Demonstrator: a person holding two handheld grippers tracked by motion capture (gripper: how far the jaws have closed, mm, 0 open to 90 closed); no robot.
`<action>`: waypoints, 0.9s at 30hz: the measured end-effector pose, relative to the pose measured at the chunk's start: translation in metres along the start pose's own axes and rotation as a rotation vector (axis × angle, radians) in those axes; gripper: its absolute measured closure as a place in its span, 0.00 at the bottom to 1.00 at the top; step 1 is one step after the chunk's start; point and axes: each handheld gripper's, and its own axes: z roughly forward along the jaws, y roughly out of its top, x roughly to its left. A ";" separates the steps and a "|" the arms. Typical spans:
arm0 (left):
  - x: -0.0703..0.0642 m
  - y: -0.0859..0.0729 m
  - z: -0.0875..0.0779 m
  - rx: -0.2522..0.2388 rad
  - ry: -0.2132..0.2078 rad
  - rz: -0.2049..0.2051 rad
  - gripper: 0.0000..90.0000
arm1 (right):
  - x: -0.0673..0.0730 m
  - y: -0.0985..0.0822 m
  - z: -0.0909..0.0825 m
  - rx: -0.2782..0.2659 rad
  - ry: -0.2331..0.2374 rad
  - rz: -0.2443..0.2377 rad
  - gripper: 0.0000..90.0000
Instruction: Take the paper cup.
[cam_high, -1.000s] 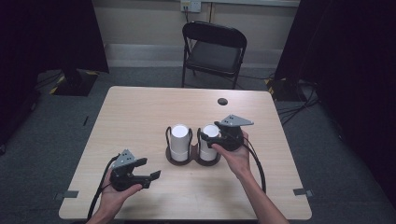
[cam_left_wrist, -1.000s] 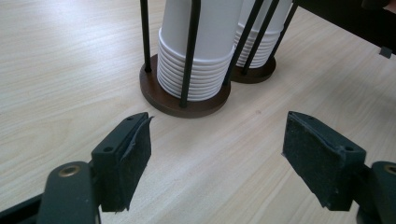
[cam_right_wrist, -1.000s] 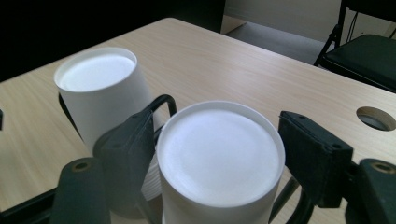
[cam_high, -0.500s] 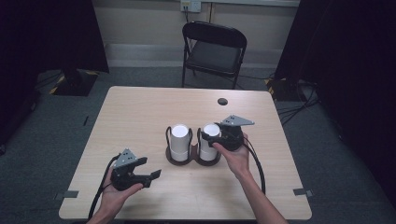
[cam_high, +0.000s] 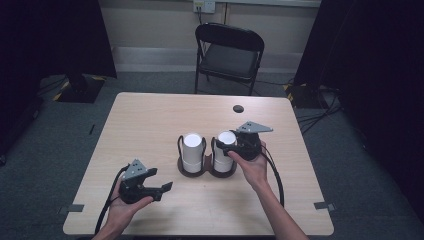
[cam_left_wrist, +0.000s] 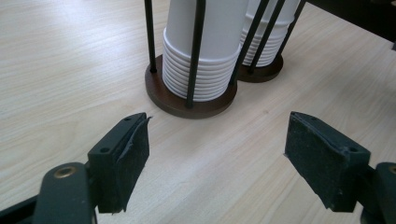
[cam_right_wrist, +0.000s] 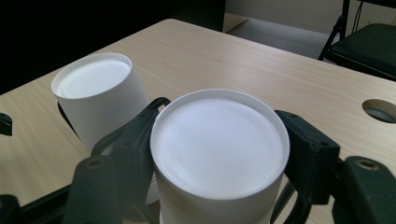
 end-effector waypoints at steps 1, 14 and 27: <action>0.000 0.000 0.000 -0.002 0.004 0.001 0.24 | 0.000 0.001 -0.001 -0.003 -0.002 0.000 0.38; 0.003 0.000 0.000 -0.005 0.006 -0.013 0.24 | -0.002 0.012 -0.010 -0.038 0.004 0.029 0.38; 0.002 0.000 0.000 -0.009 0.019 -0.011 0.25 | 0.000 0.025 -0.018 -0.069 -0.005 0.028 0.38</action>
